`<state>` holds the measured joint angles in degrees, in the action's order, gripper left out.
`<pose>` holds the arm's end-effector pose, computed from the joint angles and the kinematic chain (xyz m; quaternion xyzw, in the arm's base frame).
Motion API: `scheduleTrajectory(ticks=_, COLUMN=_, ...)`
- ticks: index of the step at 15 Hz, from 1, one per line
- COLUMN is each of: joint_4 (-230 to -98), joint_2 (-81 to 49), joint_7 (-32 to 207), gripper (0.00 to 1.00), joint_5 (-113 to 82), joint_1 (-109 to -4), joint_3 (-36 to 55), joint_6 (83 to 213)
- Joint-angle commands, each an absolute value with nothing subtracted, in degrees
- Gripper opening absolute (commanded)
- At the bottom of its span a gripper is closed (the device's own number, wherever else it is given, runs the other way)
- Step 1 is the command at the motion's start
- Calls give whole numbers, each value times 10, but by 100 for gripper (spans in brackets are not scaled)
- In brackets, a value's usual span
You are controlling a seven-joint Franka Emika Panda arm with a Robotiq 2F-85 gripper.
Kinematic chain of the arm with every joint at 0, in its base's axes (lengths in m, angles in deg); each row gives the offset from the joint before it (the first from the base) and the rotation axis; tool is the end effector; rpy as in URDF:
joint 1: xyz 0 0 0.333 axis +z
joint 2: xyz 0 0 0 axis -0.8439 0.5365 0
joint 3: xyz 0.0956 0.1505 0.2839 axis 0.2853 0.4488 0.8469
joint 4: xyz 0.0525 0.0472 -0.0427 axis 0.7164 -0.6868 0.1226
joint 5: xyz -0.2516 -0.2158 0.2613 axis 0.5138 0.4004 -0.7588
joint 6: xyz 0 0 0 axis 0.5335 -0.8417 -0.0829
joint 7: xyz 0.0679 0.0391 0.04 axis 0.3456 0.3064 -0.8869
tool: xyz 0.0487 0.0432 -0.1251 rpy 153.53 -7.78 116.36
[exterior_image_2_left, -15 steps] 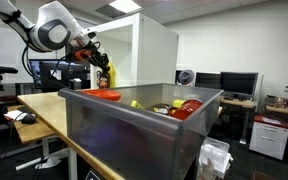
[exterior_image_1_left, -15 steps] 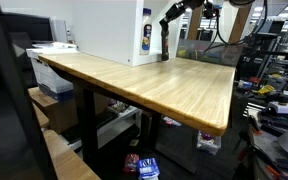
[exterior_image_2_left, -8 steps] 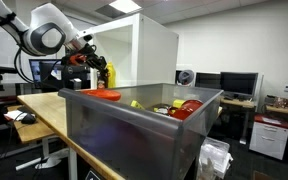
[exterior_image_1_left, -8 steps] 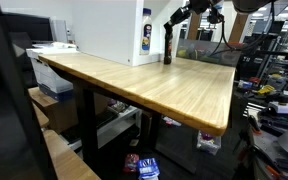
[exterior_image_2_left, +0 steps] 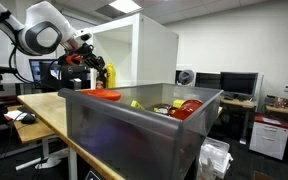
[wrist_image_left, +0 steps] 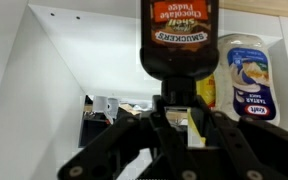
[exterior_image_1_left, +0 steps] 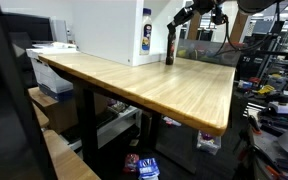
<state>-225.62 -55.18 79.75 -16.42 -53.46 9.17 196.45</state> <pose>0.4765 0.0021 0.4470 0.8975 0.0378 0.4393 0.0058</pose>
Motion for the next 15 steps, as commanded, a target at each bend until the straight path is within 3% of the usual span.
scheduleTrajectory(ticks=1, joint_4=-2275, joint_2=-576, joint_7=805, gripper=61, joint_5=-172, joint_1=-525, joint_3=88, joint_6=1958)
scheduleTrajectory(ticks=8, joint_4=-2277, joint_2=-584, joint_7=804, gripper=96, joint_5=-169, joint_1=-535, joint_3=102, joint_6=1955)
scheduleTrajectory(ticks=15, joint_4=-2248, joint_2=-617, joint_7=807, gripper=100, joint_5=-173, joint_1=-531, joint_3=114, joint_6=1878)
